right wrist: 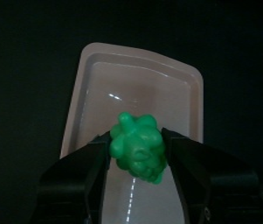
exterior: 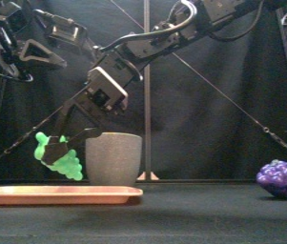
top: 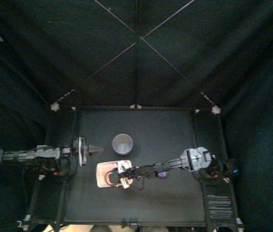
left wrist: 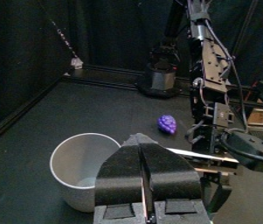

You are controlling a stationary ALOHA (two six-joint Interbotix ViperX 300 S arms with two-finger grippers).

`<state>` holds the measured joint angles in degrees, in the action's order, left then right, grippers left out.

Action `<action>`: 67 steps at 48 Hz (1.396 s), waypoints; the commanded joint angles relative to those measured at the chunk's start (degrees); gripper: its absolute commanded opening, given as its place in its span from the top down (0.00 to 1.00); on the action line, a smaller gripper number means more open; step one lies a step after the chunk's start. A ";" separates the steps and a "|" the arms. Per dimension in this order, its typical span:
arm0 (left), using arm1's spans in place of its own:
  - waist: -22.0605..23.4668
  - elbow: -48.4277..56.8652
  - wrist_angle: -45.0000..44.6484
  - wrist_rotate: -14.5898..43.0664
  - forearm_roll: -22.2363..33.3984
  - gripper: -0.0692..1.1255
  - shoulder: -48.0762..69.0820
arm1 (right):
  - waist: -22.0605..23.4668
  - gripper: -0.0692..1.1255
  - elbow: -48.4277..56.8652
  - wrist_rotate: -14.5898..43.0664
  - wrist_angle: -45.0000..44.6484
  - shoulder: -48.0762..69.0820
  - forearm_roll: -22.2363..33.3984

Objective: Pick the green grapes then place it on the pink plate
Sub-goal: Drop green grapes on the pink plate and return to neutral

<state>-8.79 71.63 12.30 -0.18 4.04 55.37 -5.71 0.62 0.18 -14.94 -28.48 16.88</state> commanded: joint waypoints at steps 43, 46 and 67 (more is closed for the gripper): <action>-0.18 -1.41 0.26 0.09 0.09 0.91 0.00 | -2.81 0.16 3.96 0.88 -0.09 15.21 4.39; -0.18 -1.49 0.26 0.09 0.09 0.91 0.00 | -2.81 0.16 6.24 1.14 2.11 17.05 4.83; -0.18 -1.76 0.26 0.53 -0.53 0.91 0.35 | -0.70 0.16 24.35 2.11 18.81 34.98 -0.35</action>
<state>-8.88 71.63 12.30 0.18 3.87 55.72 -7.73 22.59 2.29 0.09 1.76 17.14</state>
